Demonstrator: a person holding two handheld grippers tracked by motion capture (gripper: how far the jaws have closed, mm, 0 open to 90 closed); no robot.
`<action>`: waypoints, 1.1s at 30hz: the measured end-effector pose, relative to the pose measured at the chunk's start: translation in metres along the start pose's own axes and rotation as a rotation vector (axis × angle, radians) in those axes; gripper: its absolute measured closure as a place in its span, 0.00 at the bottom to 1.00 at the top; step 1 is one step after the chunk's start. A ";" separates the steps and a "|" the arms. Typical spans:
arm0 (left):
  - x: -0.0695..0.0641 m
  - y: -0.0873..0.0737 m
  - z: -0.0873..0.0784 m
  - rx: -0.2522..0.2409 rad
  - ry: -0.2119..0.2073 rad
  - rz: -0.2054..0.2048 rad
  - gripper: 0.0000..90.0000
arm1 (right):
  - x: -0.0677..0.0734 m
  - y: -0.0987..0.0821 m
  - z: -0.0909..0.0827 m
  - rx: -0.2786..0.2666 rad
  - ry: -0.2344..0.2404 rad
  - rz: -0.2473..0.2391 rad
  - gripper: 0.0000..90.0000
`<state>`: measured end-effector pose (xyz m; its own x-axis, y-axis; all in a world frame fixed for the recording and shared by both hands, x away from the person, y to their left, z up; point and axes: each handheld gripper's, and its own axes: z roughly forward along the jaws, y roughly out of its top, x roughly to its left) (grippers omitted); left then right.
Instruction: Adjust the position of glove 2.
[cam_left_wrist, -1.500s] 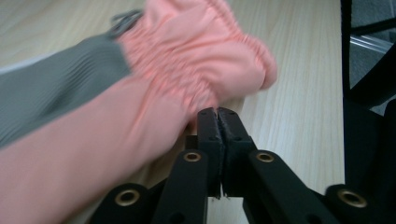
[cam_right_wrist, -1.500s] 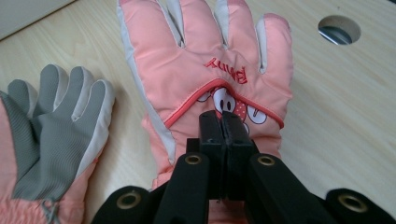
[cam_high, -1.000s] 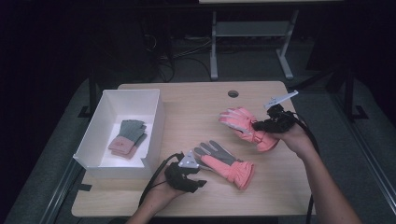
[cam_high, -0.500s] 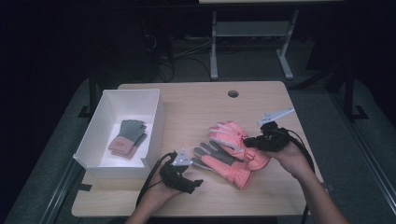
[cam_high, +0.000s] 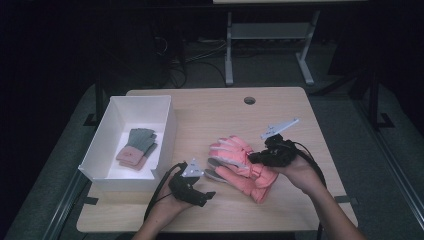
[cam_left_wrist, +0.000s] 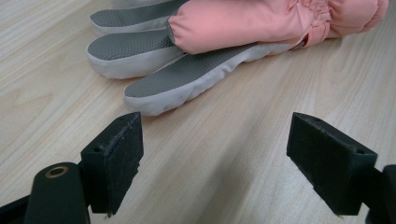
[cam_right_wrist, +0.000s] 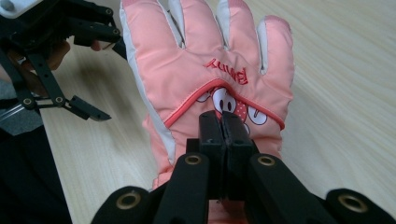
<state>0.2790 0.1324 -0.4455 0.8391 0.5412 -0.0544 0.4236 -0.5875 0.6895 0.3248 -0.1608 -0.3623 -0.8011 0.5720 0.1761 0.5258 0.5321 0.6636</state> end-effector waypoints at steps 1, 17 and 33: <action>0.000 0.000 0.000 0.001 0.002 0.000 0.20 | 0.000 0.000 0.001 0.002 0.001 -0.007 0.99; 0.000 0.000 0.000 0.004 0.003 0.002 0.20 | 0.008 -0.003 0.032 0.089 -0.007 -0.018 0.99; 0.000 0.003 -0.010 -0.016 -0.037 -0.020 0.65 | -0.006 -0.007 0.006 -0.061 -0.054 -0.033 0.88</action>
<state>0.2775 0.1364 -0.4361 0.8427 0.5300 -0.0948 0.4351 -0.5667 0.6997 0.3278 -0.1648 -0.3722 -0.8006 0.5881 0.1150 0.4795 0.5136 0.7115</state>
